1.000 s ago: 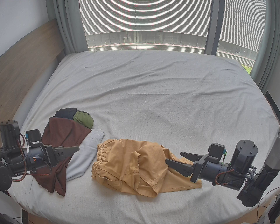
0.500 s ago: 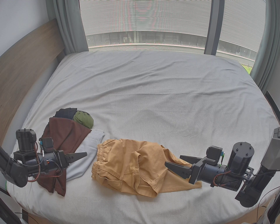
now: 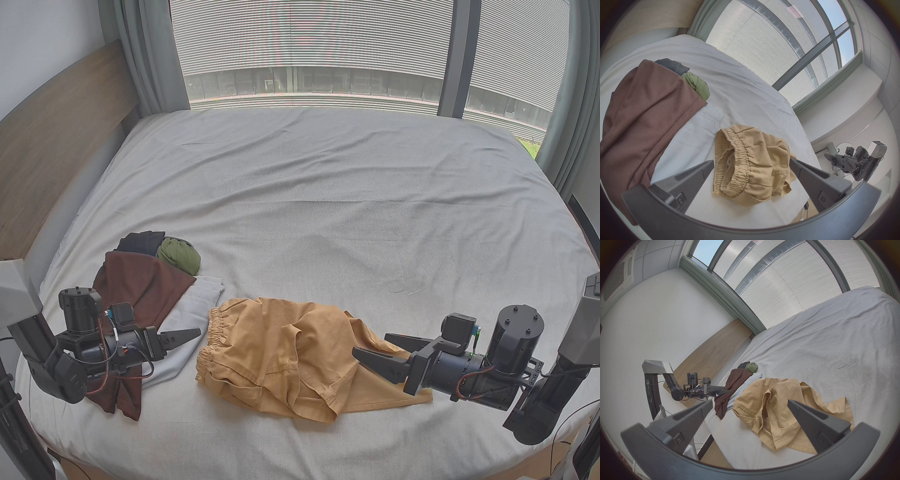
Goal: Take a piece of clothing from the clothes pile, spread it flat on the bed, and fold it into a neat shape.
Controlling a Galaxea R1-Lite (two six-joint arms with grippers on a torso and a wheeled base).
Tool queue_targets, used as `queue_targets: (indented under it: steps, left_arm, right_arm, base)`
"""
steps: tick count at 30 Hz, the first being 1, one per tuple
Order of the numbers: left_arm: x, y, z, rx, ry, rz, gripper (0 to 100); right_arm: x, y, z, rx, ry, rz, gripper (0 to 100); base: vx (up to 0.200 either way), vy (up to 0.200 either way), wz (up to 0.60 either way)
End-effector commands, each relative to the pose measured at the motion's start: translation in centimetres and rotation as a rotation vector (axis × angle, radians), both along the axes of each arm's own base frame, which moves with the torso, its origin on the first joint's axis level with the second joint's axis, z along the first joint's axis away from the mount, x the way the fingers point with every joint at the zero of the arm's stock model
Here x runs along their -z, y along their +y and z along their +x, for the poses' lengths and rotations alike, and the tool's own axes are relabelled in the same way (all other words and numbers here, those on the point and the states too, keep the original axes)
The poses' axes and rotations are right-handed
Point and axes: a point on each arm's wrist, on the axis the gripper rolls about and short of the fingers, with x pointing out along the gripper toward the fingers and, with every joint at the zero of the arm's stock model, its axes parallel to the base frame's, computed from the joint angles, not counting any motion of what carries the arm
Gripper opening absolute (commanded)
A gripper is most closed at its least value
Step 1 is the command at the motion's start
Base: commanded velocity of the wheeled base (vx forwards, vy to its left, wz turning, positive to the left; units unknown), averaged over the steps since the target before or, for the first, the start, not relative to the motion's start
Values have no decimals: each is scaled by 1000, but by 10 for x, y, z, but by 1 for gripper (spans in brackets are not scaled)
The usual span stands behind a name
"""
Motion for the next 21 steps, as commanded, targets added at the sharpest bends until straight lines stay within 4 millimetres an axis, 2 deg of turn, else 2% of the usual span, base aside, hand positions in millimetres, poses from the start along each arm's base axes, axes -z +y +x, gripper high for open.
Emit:
queue_targets:
  steps: [1,6,21]
  left_arm:
    - [35,0,7,-17,81,-18,100]
    - [36,-11,12,-29,100,-99,100]
    - [57,-22,14,1,138,-100,100]
  right_arm:
    - [0,0,0,0,0,0,100]
    - [0,1,0,-3,1,-1,100]
    - [0,1,-1,-5,-2,1,100]
  base:
    - [0,0,0]
    - [0,0,0]
    - [0,0,0]
